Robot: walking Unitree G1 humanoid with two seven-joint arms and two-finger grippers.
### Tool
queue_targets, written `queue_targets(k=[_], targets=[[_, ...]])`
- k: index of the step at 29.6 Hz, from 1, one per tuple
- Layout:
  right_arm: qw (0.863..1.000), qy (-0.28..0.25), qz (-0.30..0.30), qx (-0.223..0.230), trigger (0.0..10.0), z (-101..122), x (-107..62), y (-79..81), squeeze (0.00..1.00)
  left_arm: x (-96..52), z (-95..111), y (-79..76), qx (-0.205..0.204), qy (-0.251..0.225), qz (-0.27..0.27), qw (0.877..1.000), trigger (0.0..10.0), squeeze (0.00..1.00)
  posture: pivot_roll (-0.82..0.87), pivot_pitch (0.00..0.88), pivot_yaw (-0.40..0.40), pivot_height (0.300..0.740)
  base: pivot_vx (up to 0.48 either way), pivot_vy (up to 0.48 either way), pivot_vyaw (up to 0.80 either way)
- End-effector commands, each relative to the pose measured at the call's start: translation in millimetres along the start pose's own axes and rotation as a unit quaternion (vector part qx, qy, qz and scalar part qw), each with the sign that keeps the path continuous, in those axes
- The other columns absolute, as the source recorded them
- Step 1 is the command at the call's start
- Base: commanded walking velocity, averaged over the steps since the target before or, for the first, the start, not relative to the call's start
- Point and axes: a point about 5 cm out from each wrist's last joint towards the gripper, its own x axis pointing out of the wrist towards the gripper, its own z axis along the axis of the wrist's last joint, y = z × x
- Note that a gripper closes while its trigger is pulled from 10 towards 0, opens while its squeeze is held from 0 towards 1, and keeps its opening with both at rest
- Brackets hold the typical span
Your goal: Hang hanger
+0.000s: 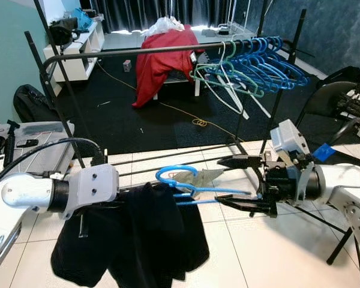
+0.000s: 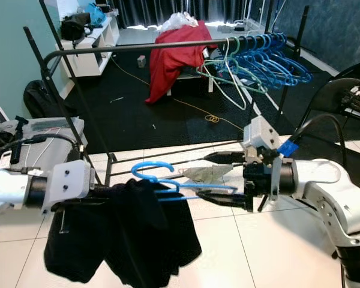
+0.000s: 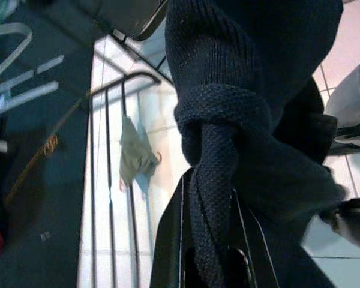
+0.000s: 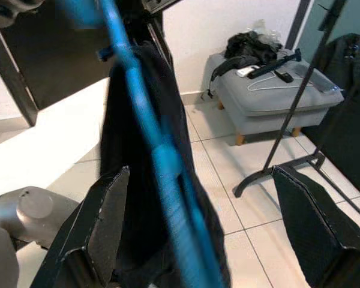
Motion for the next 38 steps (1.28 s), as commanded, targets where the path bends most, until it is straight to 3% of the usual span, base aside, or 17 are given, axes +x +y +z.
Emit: queue_targets(k=[1,8,9,12,13,32,33,35,36,38], targets=[[1.0,0.009,0.005,-0.004,10.0,-1,0.4,-0.4,0.0,0.0,6,0.4,0.021,-0.004,-0.012,1.0,10.0,0.0,-0.09,0.0,0.011,0.74,0.0,0.0,0.0],[0.999,0.036,0.005,-0.009,10.0,-11,10.5,-3.5,0.0,8.6,16,-2.3,0.037,-0.021,-0.036,0.998,10.0,0.0,-0.09,0.0,0.004,0.74,0.0,0.0,0.0],[0.999,0.044,0.003,-0.011,4.4,-14,14.1,-5.3,0.0,10.7,18,-2.8,0.041,-0.023,-0.042,0.998,10.0,0.0,-0.09,0.0,0.002,0.74,0.0,0.0,0.0],[0.999,0.049,0.001,-0.013,4.4,-15,16.6,-6.8,0.0,11.7,19,-2.9,0.044,-0.025,-0.044,0.998,10.0,0.0,-0.09,0.0,0.002,0.74,0.0,0.0,0.0],[0.999,0.049,0.004,-0.014,0.0,-15,17.6,-6.9,0.0,11.7,20,-2.7,0.045,-0.024,-0.044,0.998,10.0,0.0,-0.09,0.0,-0.001,0.74,0.0,0.0,0.0],[0.998,0.054,0.007,-0.026,0.0,-14,17.4,-13.2,0.0,9.5,20,1.8,0.049,-0.026,-0.049,0.997,10.0,0.0,-0.09,0.0,-0.001,0.74,0.0,0.0,0.0],[0.998,0.051,0.0,-0.029,0.0,-13,17.2,-14.6,0.0,8.3,21,4.8,0.01,-0.042,-0.048,0.998,10.0,0.23,-0.09,0.0,0.003,0.74,0.0,0.0,0.0],[0.998,0.051,0.0,-0.029,0.0,-13,17.2,-14.6,0.0,8.3,21,4.8,0.01,-0.042,-0.048,0.998,10.0,0.23,-0.09,0.0,0.003,0.74,0.0,0.0,0.0],[0.998,0.046,-0.008,-0.032,0.0,-12,17.0,-16.4,0.0,6.4,23,7.3,-0.023,-0.062,-0.048,0.997,10.0,1.0,-0.09,0.0,0.004,0.74,0.0,0.0,0.0],[0.998,0.046,-0.008,-0.032,0.0,-12,17.0,-16.4,0.0,6.4,23,7.3,-0.023,-0.062,-0.048,0.997,10.0,1.0,-0.09,0.0,0.004,0.74,0.0,0.0,0.0]])
